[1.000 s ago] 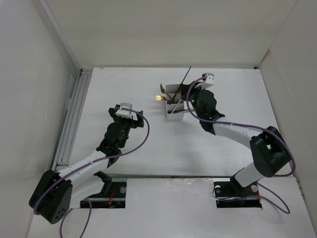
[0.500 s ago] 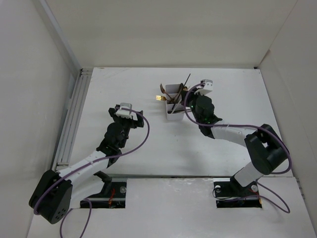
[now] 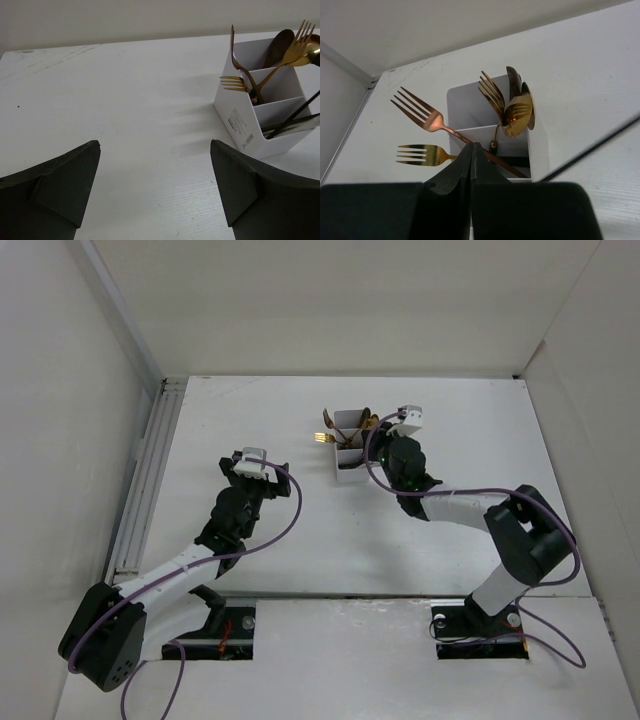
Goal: Sort the eating utensils into containers
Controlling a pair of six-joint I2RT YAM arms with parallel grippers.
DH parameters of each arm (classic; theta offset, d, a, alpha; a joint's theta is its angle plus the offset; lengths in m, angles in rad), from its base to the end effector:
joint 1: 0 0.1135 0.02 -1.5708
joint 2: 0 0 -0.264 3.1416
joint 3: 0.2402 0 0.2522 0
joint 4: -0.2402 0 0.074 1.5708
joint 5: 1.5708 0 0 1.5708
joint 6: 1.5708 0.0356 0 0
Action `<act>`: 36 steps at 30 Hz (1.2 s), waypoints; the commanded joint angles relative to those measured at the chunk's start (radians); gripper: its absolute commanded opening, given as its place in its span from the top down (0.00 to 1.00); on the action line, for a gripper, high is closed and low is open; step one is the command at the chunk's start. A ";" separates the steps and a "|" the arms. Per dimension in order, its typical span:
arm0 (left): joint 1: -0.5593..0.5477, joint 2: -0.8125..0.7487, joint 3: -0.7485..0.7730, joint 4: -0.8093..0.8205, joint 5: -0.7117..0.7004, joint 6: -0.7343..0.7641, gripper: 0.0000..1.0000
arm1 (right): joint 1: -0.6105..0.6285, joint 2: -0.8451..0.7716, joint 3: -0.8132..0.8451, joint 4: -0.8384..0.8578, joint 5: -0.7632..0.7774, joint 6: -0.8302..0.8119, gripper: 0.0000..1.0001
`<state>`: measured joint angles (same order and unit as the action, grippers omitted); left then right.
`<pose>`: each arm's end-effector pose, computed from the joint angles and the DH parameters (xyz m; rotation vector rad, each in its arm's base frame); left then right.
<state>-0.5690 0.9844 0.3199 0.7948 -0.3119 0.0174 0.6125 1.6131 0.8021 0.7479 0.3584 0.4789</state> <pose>0.1834 -0.1043 0.2436 0.1678 1.4410 -0.2271 0.2940 0.1913 0.2342 0.1682 1.6491 0.5433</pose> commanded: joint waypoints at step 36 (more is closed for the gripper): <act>-0.005 0.054 0.179 -0.034 -0.099 0.113 0.07 | -1.033 -0.185 0.629 -1.368 -0.085 -0.091 0.00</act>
<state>-0.5690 1.0275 0.4290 0.7628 -0.3943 0.1051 -0.4389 1.4452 1.3937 -0.5793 0.2127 0.3691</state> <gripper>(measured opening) 0.921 0.998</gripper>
